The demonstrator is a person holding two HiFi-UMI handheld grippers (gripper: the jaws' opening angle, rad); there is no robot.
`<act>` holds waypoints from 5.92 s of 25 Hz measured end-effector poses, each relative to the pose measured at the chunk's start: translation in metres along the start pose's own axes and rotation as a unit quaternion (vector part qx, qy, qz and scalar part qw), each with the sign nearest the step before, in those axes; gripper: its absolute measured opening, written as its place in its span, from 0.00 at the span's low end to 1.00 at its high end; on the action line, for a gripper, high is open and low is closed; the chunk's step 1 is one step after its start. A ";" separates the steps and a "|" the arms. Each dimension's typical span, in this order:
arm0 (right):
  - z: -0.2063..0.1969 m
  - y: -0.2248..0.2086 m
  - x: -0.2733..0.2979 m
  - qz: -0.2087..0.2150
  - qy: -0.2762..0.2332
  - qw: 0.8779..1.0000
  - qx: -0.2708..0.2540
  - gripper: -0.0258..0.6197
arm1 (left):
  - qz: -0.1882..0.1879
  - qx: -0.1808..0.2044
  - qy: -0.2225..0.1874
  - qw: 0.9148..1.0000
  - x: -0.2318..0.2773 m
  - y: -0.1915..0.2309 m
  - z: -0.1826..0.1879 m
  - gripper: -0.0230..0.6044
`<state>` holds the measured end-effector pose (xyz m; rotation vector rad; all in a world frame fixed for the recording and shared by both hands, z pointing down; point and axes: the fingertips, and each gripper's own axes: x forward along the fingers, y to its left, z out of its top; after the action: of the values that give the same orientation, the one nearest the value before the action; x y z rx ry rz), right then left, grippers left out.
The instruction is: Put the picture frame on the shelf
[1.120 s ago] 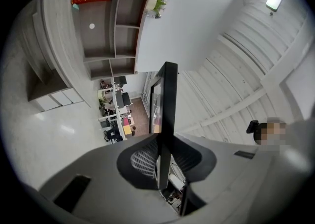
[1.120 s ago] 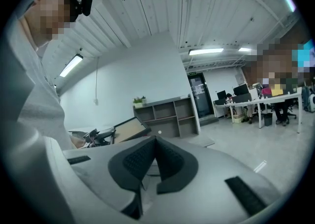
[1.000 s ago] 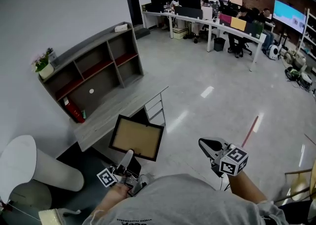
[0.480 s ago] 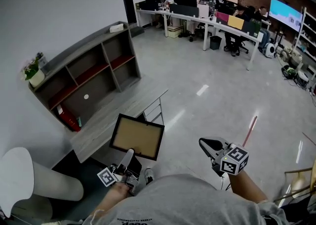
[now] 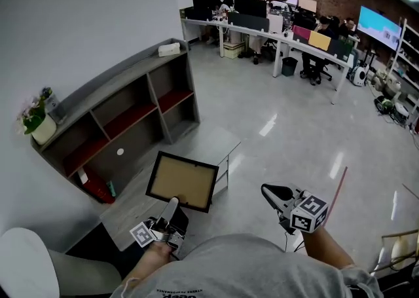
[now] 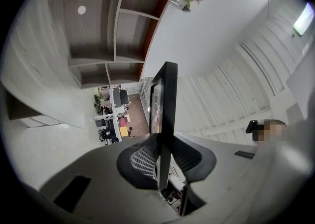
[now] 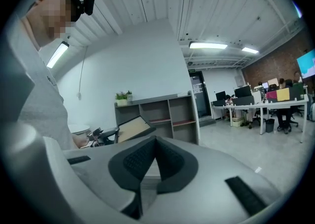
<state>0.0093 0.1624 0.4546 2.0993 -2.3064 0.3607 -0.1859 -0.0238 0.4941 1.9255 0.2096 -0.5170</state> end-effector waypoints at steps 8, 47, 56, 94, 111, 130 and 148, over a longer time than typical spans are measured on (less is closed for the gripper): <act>0.024 -0.011 0.117 -0.001 0.015 1.000 -0.007 0.07 | 0.001 -0.016 0.006 1.000 0.013 0.048 0.096 0.18; 0.096 -0.316 0.426 0.318 0.067 0.945 -0.033 0.07 | 0.136 0.091 -0.198 0.967 0.231 0.230 0.181 0.18; 0.092 -0.347 0.454 0.346 0.083 0.934 -0.026 0.07 | 0.157 0.079 -0.231 0.957 0.275 0.272 0.202 0.18; 0.077 -0.384 0.480 0.343 0.131 0.930 -0.030 0.07 | 0.300 0.008 -0.386 0.872 0.279 0.400 0.277 0.18; 0.072 -0.390 0.480 0.335 0.138 0.932 -0.022 0.07 | 0.310 0.018 -0.331 0.891 0.309 0.425 0.286 0.22; 0.069 -0.355 0.473 0.359 0.129 0.924 -0.020 0.07 | 0.242 -0.063 -0.302 0.920 0.303 0.397 0.251 0.41; 0.070 -0.254 0.498 0.390 0.109 0.914 -0.021 0.07 | 0.097 0.167 -0.206 0.959 0.208 0.212 0.248 0.06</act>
<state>0.2170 -0.3590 0.5066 0.9518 -2.8453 0.4973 0.0149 -0.3543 0.4969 2.0801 -0.3526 -0.8460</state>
